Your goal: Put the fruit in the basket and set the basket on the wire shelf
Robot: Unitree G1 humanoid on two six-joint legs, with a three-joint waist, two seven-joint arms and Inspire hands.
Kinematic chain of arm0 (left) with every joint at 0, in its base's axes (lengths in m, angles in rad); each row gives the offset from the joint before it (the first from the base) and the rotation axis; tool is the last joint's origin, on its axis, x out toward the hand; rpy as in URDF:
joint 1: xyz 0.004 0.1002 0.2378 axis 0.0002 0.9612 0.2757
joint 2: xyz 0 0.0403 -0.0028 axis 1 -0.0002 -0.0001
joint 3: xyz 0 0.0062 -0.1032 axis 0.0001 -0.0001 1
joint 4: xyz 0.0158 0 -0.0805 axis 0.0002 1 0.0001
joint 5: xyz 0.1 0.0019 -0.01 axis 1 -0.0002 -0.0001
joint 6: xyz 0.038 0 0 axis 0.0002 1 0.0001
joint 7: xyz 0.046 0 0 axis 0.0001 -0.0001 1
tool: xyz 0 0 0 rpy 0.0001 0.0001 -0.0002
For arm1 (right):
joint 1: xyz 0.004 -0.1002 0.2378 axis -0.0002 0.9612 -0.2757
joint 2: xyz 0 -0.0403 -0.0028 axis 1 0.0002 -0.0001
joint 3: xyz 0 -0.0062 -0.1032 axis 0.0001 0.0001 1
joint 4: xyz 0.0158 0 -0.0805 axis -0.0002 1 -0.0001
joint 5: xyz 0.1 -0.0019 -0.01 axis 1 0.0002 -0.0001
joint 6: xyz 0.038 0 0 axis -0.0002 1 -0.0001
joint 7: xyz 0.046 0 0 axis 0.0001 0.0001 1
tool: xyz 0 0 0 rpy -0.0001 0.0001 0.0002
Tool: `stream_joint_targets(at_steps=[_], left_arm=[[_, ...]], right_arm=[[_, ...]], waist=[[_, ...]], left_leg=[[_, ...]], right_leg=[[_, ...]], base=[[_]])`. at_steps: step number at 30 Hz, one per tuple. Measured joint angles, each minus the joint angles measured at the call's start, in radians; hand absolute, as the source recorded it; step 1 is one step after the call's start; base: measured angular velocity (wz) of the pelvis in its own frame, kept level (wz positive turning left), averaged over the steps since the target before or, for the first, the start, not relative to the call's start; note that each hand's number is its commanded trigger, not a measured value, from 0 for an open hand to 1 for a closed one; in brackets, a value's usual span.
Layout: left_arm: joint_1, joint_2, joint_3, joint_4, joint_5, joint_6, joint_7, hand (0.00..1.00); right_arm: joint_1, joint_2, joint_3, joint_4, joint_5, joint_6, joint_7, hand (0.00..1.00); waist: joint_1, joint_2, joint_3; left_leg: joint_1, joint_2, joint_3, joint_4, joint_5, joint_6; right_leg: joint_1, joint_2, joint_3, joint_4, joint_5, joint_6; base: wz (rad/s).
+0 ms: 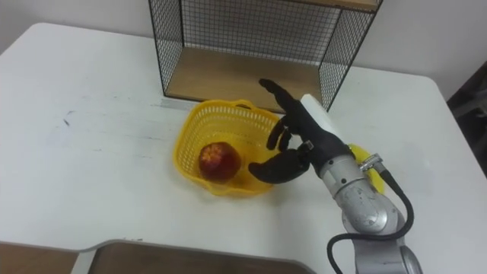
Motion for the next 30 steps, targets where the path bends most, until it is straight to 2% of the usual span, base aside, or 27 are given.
stream_joint_targets(at_steps=[23,26,30], left_arm=[[-0.011,0.000,-0.001,0.009,-0.001,0.013,0.002,0.00],[-0.008,-0.001,-0.001,0.009,-0.002,0.011,0.007,0.00],[0.003,-0.005,0.000,0.009,-0.004,0.003,0.020,0.00]], right_arm=[[0.000,0.002,0.005,0.000,0.001,0.013,-0.002,0.00],[0.000,0.005,-0.004,0.000,0.015,0.011,-0.034,0.00],[-0.003,0.014,-0.042,0.000,0.030,-0.005,-0.130,0.00]], waist=[[0.000,0.001,0.0002],[-0.002,0.004,0.0013],[-0.001,0.011,0.0037]], left_leg=[[0.000,0.000,0.000,0.000,0.000,0.000],[0.000,0.000,-0.001,0.004,0.000,0.000],[0.001,0.000,-0.001,0.006,0.000,0.000]], right_leg=[[-0.001,0.000,0.002,0.000,0.000,0.000],[0.002,0.000,0.000,0.000,0.000,0.000],[0.004,0.000,0.001,0.002,0.000,0.000]], base=[[0.00],[0.00],[0.00]])
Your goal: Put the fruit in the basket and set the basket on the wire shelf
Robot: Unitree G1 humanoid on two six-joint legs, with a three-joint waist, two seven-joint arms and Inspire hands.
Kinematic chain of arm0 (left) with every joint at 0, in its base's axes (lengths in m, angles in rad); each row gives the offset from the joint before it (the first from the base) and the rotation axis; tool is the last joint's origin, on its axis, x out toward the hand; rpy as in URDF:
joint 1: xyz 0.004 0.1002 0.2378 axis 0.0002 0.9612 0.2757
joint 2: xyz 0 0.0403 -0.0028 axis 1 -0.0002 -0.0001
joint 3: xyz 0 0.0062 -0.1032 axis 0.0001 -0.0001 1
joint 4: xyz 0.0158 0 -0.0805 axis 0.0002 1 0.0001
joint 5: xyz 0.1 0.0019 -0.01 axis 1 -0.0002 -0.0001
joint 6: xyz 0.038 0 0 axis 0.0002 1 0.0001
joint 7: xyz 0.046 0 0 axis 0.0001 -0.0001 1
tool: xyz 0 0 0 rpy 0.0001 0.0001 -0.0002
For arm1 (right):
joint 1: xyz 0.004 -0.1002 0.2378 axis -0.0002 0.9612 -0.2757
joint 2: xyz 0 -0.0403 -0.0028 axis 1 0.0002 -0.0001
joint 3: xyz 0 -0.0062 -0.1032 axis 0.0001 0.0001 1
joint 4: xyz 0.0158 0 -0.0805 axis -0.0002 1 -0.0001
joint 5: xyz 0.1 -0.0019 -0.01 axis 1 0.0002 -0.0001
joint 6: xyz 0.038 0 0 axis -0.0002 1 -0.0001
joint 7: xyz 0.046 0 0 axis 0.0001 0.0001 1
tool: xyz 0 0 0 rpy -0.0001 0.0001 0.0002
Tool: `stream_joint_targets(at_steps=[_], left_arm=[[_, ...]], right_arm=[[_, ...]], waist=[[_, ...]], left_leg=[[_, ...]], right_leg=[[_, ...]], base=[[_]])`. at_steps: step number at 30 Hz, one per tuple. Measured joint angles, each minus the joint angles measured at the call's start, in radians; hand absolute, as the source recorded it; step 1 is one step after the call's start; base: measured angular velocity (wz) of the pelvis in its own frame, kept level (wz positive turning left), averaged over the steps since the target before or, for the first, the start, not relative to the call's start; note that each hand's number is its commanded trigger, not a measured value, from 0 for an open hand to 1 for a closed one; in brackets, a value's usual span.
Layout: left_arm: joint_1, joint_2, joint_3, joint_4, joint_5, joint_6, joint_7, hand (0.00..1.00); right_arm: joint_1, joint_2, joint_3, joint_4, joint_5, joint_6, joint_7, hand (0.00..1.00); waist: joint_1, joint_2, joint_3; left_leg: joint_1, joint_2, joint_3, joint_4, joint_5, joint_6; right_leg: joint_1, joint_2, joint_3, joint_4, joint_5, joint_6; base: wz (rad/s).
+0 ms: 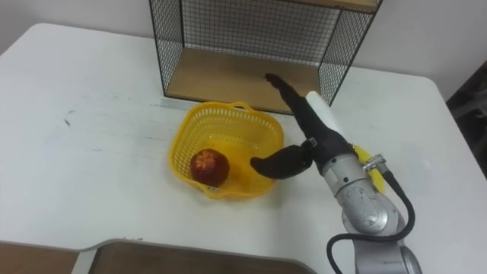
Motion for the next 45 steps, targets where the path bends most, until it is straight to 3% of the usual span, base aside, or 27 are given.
stream_joint_targets(at_steps=[4,12,19,25,32,41,45], left_arm=[[0.014,-0.001,0.003,0.000,-0.015,-0.010,0.008,0.00],[0.023,-0.003,0.024,0.008,-0.016,-0.006,0.016,0.00],[0.022,-0.007,0.024,-0.012,-0.016,0.010,0.032,0.00],[0.024,-0.009,0.024,-0.012,-0.014,0.013,0.047,0.00],[0.038,-0.010,0.028,-0.022,-0.013,0.026,0.040,0.00],[0.055,-0.010,0.044,-0.094,-0.013,0.020,0.005,0.00],[0.062,-0.010,0.044,-0.101,-0.012,0.034,0.003,0.00]], right_arm=[[-0.023,-0.001,-0.044,0.001,0.000,-0.017,-0.104,0.00],[-0.030,-0.018,-0.153,0.027,0.060,-0.040,-0.309,0.00],[-0.030,-0.025,-0.161,0.050,0.094,-0.040,-0.418,0.00],[-0.029,-0.025,-0.161,0.072,0.123,-0.040,-0.451,0.00],[-0.048,-0.028,-0.160,0.223,0.156,-0.038,-0.450,0.00],[-0.052,-0.073,-0.160,0.291,0.164,-0.037,-0.350,0.00],[-0.050,-0.073,-0.160,0.313,0.164,-0.006,-0.303,0.00]], waist=[[-0.011,0.005,0.0035],[-0.041,-0.001,0.0002],[-0.060,-0.001,-0.0001],[-0.056,-0.003,-0.0010],[-0.052,-0.004,-0.0017],[-0.054,-0.010,-0.0024],[-0.053,-0.012,-0.0016]], left_leg=[[0.002,0.000,0.001,-0.005,0.000,0.000],[0.002,0.000,0.000,-0.005,0.000,0.000],[0.003,0.000,0.002,-0.006,0.000,0.000],[0.003,0.000,0.003,-0.005,0.000,0.000],[0.017,0.001,0.010,-0.007,0.000,0.000],[0.017,0.000,0.010,-0.012,0.000,0.000],[0.017,0.000,0.011,-0.011,0.000,0.000]], right_leg=[[0.000,0.000,0.001,0.002,0.000,0.000],[-0.003,0.000,0.000,0.001,0.000,0.000],[-0.005,0.001,0.001,0.000,0.000,0.000],[-0.004,0.001,0.001,0.000,0.000,0.000],[0.006,0.000,0.007,0.002,0.000,0.000],[0.005,0.001,0.010,0.003,0.000,0.000],[0.004,0.001,0.011,0.001,0.000,0.000]], base=[[0.00],[0.00],[0.00],[0.00],[-0.02],[0.00],[0.00]])
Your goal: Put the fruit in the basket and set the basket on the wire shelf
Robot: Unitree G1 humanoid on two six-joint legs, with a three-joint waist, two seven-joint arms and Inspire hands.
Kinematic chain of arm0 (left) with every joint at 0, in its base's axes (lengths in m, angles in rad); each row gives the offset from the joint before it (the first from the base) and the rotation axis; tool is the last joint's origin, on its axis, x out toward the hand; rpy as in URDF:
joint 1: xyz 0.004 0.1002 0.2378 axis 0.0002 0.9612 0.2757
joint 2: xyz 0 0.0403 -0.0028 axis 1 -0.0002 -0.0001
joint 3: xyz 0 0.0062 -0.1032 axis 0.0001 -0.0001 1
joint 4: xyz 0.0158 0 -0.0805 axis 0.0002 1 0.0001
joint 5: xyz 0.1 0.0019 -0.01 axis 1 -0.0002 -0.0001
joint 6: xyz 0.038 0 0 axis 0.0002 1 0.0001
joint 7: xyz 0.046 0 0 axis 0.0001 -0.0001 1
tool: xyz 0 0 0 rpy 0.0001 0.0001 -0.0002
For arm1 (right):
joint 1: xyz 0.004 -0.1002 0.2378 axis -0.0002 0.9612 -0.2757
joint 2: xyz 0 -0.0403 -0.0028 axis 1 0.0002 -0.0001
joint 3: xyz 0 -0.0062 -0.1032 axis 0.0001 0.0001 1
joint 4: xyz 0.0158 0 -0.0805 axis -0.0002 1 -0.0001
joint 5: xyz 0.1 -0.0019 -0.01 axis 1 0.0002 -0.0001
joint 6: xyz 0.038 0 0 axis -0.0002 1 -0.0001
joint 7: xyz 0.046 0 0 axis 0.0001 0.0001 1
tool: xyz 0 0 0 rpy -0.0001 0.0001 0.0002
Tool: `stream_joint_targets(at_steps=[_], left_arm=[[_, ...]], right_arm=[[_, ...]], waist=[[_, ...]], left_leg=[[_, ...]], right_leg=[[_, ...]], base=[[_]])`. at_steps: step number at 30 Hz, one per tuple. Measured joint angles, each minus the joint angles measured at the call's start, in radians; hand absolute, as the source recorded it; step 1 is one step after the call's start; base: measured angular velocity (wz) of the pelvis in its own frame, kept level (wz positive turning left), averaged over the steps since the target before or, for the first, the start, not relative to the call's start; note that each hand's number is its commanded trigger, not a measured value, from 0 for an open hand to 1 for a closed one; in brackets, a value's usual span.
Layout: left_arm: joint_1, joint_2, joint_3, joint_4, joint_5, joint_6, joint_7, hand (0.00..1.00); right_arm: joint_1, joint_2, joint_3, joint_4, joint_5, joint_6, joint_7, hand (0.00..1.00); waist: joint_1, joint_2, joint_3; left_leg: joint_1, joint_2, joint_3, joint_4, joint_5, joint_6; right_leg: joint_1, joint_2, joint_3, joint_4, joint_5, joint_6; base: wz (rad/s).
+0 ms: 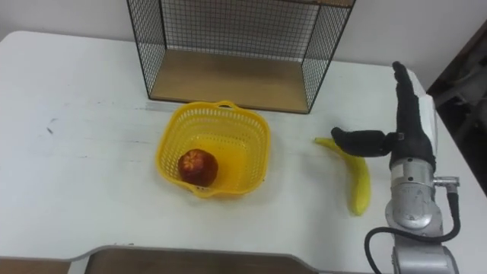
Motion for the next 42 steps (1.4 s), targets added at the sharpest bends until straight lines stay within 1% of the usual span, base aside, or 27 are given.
stream_joint_targets(at_steps=[4,7,10,14,16,19,24,30,33,37,39,42], left_arm=[[0.001,-0.001,0.000,-0.001,0.000,0.001,-0.001,0.00],[0.001,0.001,0.005,0.000,0.000,0.014,-0.001,0.00],[0.003,0.001,0.010,-0.002,0.000,0.026,0.000,0.00],[0.002,0.001,0.010,-0.002,0.000,0.030,0.002,0.00],[0.004,0.001,0.018,-0.010,0.000,0.039,0.002,0.00],[0.011,0.004,0.025,-0.032,0.000,0.041,0.002,0.00],[0.013,0.013,0.040,-0.034,0.000,0.041,0.000,0.00],[0.014,0.013,0.070,-0.029,0.000,0.048,-0.002,0.00],[0.014,0.013,0.082,-0.029,0.006,0.058,-0.006,0.00],[0.014,0.013,0.089,-0.029,0.027,0.073,-0.024,0.00],[0.014,0.013,0.089,-0.029,0.027,0.081,-0.030,0.00],[0.014,0.013,0.088,-0.030,0.027,0.093,-0.033,0.00]], right_arm=[[0.000,0.000,0.000,0.031,0.001,0.011,0.025,0.00],[0.000,0.000,0.000,0.068,-0.002,0.013,0.053,0.00],[0.001,0.000,0.001,0.076,0.003,0.029,0.066,0.00],[0.001,-0.003,0.004,0.136,0.004,0.034,0.091,0.00],[0.001,-0.003,0.005,0.164,0.002,0.044,0.110,0.00],[0.001,-0.003,0.005,0.190,0.002,0.052,0.134,0.00],[0.001,-0.005,0.005,0.257,-0.003,0.054,0.162,0.00],[0.001,-0.005,0.004,0.272,-0.007,0.056,0.179,0.00],[-0.003,-0.005,-0.002,0.272,-0.037,0.067,0.204,0.00],[-0.008,-0.008,-0.008,0.292,-0.071,0.069,0.232,0.00],[-0.021,-0.008,-0.009,0.296,-0.102,0.084,0.258,0.00],[-0.036,-0.009,-0.011,0.310,-0.142,0.096,0.289,0.00]], waist=[[0.001,-0.001,-0.0003],[0.000,-0.004,-0.0006],[0.000,-0.007,0.0003],[0.000,-0.014,-0.0037],[-0.001,-0.016,-0.0040],[-0.001,-0.018,-0.0035],[0.001,-0.020,-0.0033],[0.000,-0.020,-0.0035],[-0.001,-0.020,-0.0034],[0.000,-0.021,-0.0034],[0.000,-0.026,-0.0022],[0.002,-0.027,-0.0023]], left_leg=[[0.000,0.000,0.000,0.000,0.000,0.000],[-0.001,0.000,-0.003,0.002,0.000,0.000],[-0.002,0.000,-0.008,0.004,0.000,0.000],[-0.001,0.000,-0.010,0.005,0.000,0.000],[0.001,0.000,-0.008,0.006,0.000,0.000],[0.001,0.000,-0.010,0.007,0.000,0.000],[0.000,0.000,-0.011,0.008,0.000,0.000],[0.001,0.000,-0.011,0.008,0.000,0.000],[0.001,-0.001,-0.015,0.015,0.000,0.000],[0.000,-0.002,-0.024,0.019,0.000,0.000],[-0.001,-0.002,-0.026,0.022,0.000,0.000],[-0.003,-0.002,-0.029,0.022,-0.001,0.000]], right_leg=[[0.000,0.000,0.004,0.000,0.000,0.000],[0.001,-0.001,0.003,-0.001,0.000,0.000],[0.001,-0.001,0.000,-0.001,0.000,0.000],[0.004,-0.001,-0.001,-0.002,0.000,0.000],[0.008,-0.001,-0.007,-0.003,0.000,0.000],[0.009,-0.001,-0.012,-0.004,0.000,0.000],[0.010,-0.002,-0.014,-0.002,0.000,0.000],[0.012,-0.003,-0.014,-0.001,0.000,0.000],[0.013,-0.003,-0.016,0.000,0.000,0.000],[0.017,-0.004,-0.018,0.001,0.000,0.000],[0.020,-0.004,-0.026,0.000,0.000,0.000],[0.020,-0.004,-0.025,-0.001,0.000,0.000]], base=[[0.00],[0.01],[0.00],[0.00],[0.02],[0.02],[0.00],[0.00],[0.00],[0.06],[0.05],[0.00]])
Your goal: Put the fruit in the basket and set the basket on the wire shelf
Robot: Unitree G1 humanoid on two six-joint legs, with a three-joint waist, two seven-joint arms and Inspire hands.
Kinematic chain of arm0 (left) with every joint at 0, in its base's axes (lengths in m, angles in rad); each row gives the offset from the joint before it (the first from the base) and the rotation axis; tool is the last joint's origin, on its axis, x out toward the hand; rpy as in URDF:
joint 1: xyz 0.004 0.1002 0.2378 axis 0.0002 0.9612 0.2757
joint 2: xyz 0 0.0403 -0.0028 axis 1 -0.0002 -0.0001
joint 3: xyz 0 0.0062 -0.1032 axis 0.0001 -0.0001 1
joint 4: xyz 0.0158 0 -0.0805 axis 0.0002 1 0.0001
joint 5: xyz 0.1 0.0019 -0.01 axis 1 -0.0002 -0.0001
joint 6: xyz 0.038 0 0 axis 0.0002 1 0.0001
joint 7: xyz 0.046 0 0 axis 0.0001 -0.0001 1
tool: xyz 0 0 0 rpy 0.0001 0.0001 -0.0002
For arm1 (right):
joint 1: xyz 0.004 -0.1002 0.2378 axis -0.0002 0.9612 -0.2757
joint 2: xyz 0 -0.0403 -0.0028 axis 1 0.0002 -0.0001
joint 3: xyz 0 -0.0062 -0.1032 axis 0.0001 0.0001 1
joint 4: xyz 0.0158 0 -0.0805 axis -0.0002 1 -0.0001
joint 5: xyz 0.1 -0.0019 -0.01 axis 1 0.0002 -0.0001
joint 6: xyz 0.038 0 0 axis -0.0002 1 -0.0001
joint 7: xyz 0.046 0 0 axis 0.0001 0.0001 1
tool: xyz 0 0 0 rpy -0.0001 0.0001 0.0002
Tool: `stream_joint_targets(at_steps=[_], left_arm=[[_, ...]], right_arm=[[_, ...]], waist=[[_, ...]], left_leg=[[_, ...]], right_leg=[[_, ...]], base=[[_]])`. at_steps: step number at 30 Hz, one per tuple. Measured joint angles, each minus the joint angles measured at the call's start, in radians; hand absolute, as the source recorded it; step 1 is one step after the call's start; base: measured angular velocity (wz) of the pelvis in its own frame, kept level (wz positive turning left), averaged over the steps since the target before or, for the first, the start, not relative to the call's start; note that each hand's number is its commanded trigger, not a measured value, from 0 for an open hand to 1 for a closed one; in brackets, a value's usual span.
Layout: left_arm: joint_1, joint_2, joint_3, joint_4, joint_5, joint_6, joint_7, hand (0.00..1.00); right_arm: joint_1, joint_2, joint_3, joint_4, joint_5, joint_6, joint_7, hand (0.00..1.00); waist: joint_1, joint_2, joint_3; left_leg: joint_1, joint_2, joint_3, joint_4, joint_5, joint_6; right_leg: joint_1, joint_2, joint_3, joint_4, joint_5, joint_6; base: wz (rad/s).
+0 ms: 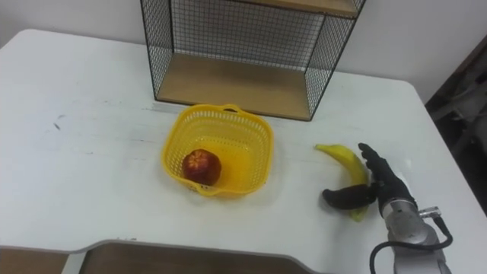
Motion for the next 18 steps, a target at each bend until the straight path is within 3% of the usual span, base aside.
stream_joint_targets(at_steps=[6,13,15,16,18], left_arm=[[-0.001,0.002,0.010,-0.002,0.000,0.023,0.001,0.00],[-0.001,0.003,0.021,-0.002,0.000,0.024,0.005,0.00],[-0.001,0.003,0.025,-0.002,0.000,0.024,0.009,0.00],[-0.001,0.003,0.026,-0.003,0.000,0.024,0.011,0.00],[-0.001,0.003,0.026,-0.006,0.000,0.029,0.013,0.00]], right_arm=[[-0.012,0.000,-0.016,0.018,-0.043,0.011,0.039,0.00],[-0.026,0.000,-0.019,0.019,-0.064,0.039,0.069,0.00],[-0.026,0.000,-0.019,0.019,-0.064,0.044,0.070,0.18],[-0.026,0.000,-0.020,0.019,-0.064,0.045,0.072,1.00],[-0.026,0.000,-0.020,0.019,-0.065,0.047,0.073,1.00]], waist=[[0.000,-0.007,-0.0060],[-0.001,-0.013,-0.0100],[-0.001,-0.013,-0.0100],[-0.001,-0.013,-0.0100],[-0.001,-0.012,-0.0099]], left_leg=[[-0.004,-0.002,-0.007,0.003,0.000,0.000],[-0.006,-0.002,-0.012,0.010,0.000,0.000],[-0.008,-0.002,-0.013,0.011,0.000,0.000],[-0.011,-0.002,-0.015,0.011,0.000,0.000],[-0.013,-0.002,-0.019,0.011,0.000,0.000]], right_leg=[[0.002,-0.001,-0.007,-0.003,0.000,0.000],[0.003,-0.002,-0.013,-0.005,0.000,0.000],[0.003,-0.001,-0.015,-0.005,0.000,0.000],[0.003,-0.001,-0.015,-0.005,0.000,0.000],[0.003,-0.002,-0.015,-0.005,0.000,0.000]], base=[[0.02],[0.02],[0.02],[0.04],[0.04]])
